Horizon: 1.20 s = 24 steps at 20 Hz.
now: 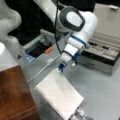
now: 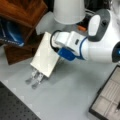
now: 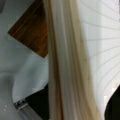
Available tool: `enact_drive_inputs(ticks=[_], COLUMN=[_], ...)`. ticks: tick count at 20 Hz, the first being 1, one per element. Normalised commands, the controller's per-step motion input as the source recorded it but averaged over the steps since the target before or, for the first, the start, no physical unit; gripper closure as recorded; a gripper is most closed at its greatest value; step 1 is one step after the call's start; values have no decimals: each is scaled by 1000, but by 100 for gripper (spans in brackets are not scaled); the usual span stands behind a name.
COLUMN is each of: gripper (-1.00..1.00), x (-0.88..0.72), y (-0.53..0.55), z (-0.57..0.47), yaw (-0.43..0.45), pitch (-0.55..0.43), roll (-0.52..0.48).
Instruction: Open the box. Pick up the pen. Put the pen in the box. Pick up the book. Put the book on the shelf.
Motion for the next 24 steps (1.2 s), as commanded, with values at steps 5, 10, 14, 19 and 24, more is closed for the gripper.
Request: enact_drive_inputs(ticks=[5, 10, 14, 19, 24], gripper=[-100, -100, -100, -100, 100], x=[3, 46, 71, 55, 31], y=[6, 44, 49, 39, 34], z=[-149, -217, -183, -139, -131], yaw=[67, 65, 60, 43, 50], pitch=[-88, -92, -105, -109, -125], roll=[-476, -473, -421, -365, -339])
